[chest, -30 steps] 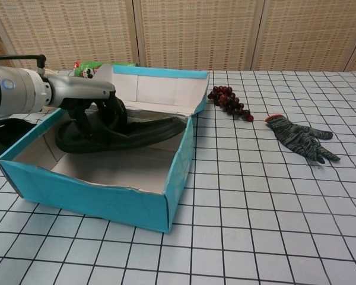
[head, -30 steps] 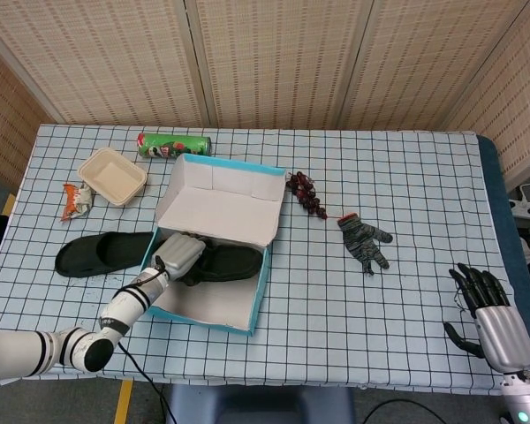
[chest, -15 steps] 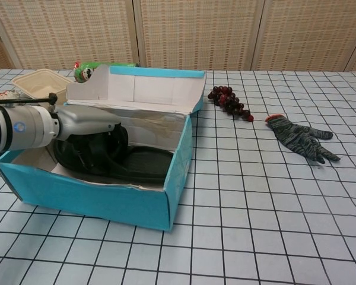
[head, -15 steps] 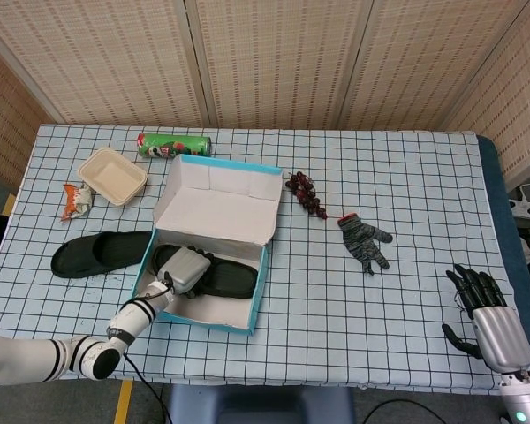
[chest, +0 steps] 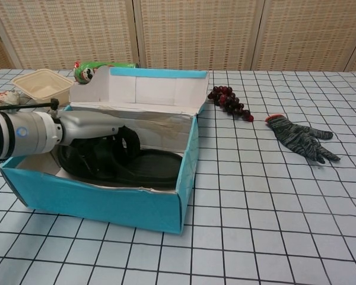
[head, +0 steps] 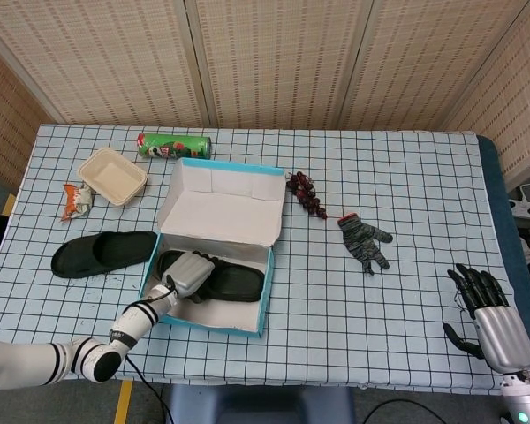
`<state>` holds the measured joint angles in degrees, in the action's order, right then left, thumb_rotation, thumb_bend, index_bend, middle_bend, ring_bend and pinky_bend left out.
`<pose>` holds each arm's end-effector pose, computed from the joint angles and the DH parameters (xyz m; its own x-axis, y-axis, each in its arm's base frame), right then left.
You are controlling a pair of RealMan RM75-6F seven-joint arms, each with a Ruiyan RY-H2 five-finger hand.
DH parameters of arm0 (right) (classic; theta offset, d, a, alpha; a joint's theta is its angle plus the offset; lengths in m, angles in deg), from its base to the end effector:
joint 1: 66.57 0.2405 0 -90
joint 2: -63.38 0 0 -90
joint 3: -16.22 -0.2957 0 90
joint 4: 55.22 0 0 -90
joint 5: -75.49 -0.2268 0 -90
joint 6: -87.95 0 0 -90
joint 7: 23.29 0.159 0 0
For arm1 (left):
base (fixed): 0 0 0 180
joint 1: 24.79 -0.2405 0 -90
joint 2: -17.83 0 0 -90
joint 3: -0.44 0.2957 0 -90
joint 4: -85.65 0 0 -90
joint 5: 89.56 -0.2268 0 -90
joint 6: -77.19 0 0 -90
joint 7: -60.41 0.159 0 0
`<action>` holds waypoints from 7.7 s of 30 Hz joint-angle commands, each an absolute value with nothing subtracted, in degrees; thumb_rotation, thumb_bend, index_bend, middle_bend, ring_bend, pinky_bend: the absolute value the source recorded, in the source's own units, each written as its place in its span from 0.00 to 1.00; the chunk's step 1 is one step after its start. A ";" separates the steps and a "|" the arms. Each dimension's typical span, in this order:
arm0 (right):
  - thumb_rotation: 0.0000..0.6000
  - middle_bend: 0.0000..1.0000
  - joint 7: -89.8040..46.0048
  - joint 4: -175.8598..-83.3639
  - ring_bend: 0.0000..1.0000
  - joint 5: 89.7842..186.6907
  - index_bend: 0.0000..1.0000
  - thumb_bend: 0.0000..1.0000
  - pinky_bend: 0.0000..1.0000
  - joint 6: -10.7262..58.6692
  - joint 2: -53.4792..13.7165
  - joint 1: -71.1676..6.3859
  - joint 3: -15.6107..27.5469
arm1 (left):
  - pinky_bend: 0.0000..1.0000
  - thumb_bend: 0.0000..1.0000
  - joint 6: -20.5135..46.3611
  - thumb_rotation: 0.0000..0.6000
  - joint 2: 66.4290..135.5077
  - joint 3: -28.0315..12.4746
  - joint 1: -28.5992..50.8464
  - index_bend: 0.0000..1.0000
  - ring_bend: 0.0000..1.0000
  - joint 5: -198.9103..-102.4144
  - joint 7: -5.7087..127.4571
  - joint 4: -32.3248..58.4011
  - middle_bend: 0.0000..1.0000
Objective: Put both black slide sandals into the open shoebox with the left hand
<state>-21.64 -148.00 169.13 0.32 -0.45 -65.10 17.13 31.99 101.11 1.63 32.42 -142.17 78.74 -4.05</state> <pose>-0.3458 -0.1638 0.1505 0.3735 -0.0493 0.9263 -0.9256 -0.0848 0.3688 -0.1490 0.3838 -0.0546 0.5786 0.4614 0.6726 0.7949 -0.5036 -0.3383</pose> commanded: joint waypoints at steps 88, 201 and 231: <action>1.00 0.00 -24.35 -162.18 0.00 176.07 0.00 0.20 0.00 2.91 9.05 -58.75 15.83 | 0.21 0.35 28.43 1.00 103.14 -3.16 12.18 0.15 0.12 -126.58 86.82 22.46 0.13; 1.00 0.00 -14.43 -151.88 0.00 173.22 0.00 0.20 0.00 7.02 4.52 -58.14 19.88 | 0.87 0.86 56.04 1.00 90.16 25.73 67.20 0.68 0.64 -112.52 57.06 -13.69 0.88; 1.00 0.00 -18.24 -154.18 0.00 173.09 0.00 0.20 0.00 7.41 3.51 -57.92 19.62 | 0.26 0.51 53.71 1.00 67.58 6.67 44.87 0.00 0.00 -140.29 48.70 -26.61 0.00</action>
<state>-18.06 -154.06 173.00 7.55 3.53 -57.85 19.61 57.14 70.04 8.57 47.70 -137.47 49.23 -24.01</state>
